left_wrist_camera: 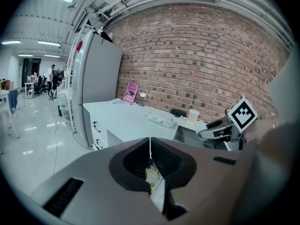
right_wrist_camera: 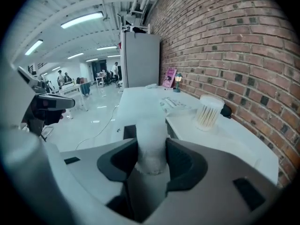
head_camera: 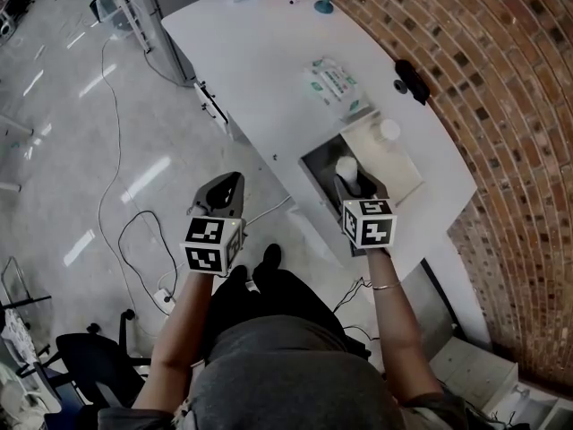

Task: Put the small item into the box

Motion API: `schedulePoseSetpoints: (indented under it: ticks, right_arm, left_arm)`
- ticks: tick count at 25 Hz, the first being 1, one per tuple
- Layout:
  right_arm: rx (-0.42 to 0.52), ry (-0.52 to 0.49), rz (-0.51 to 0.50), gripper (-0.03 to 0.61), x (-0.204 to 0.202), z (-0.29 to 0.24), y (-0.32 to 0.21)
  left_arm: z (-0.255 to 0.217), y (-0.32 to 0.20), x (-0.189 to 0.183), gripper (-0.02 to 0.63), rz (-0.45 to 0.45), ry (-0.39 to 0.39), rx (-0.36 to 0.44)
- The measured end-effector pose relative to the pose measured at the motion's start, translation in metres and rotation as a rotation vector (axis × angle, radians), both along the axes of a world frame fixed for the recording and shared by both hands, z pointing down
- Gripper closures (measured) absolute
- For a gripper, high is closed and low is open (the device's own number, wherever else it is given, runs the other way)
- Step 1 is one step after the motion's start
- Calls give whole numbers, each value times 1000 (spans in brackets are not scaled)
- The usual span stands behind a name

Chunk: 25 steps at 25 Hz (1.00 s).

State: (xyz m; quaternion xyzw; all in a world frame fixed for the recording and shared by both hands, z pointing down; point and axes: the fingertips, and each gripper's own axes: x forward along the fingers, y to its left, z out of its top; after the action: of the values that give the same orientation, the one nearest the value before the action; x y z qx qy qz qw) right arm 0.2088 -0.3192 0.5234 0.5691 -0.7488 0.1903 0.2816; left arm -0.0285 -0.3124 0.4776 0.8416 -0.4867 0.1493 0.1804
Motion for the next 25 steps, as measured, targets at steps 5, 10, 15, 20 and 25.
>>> schedulePoseSetpoints:
  ticks: [5, 10, 15, 20, 25]
  right_arm:
    - [-62, 42, -34, 396, 0, 16, -2]
    - [-116, 87, -63, 396, -5, 31, -6]
    - [-189, 125, -69, 396, -3, 46, -6]
    - [-242, 145, -79, 396, 0, 59, -5]
    - [-289, 175, -78, 395, 3, 70, -4]
  left_arm:
    - [3, 2, -4, 588, -17, -1, -7]
    - [5, 3, -10, 588, -29, -3, -17]
    - [6, 3, -15, 588, -38, -8, -18]
    - [7, 1, -15, 588, -38, -11, -24]
    - [8, 0, -13, 588, -36, -12, -23]
